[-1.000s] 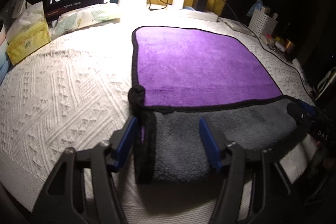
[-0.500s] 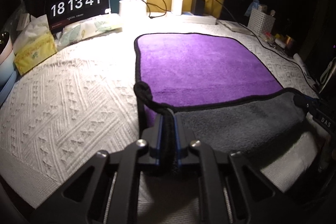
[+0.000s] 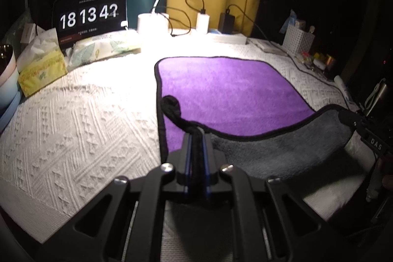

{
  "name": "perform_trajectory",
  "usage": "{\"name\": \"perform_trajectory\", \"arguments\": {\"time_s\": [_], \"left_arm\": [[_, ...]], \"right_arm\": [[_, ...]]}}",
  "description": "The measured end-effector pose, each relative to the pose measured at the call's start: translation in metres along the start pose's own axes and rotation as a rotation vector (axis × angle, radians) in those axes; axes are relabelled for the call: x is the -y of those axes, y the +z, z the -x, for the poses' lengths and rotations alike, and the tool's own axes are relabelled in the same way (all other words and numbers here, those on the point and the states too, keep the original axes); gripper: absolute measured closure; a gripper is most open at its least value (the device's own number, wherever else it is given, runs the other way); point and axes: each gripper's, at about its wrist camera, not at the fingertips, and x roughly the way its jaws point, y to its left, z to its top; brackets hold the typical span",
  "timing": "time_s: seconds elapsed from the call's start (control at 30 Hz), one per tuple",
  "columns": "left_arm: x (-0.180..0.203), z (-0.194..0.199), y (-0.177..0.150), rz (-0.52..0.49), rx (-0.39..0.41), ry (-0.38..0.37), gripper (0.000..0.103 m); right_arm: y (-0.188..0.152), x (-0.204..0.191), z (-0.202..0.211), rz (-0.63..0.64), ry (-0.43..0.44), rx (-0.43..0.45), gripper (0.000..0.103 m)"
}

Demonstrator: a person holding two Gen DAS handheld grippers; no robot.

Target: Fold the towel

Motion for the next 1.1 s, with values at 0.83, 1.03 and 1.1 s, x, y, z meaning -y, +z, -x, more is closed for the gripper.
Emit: {"name": "perform_trajectory", "arguments": {"time_s": [0.83,1.03,1.1], "left_arm": [[-0.012,0.01,0.051,0.011,0.092,-0.02,0.095],[-0.014,0.006,0.064,0.015,0.102,-0.027,0.095],[-0.015,0.006,0.068,0.016,0.107,-0.028,0.095]], "right_arm": [[0.053,0.001,0.0,0.001,-0.021,0.062,0.094],[0.066,0.001,-0.004,0.003,-0.027,0.074,0.094],[0.07,0.001,-0.006,0.003,-0.029,0.077,0.094]]}}
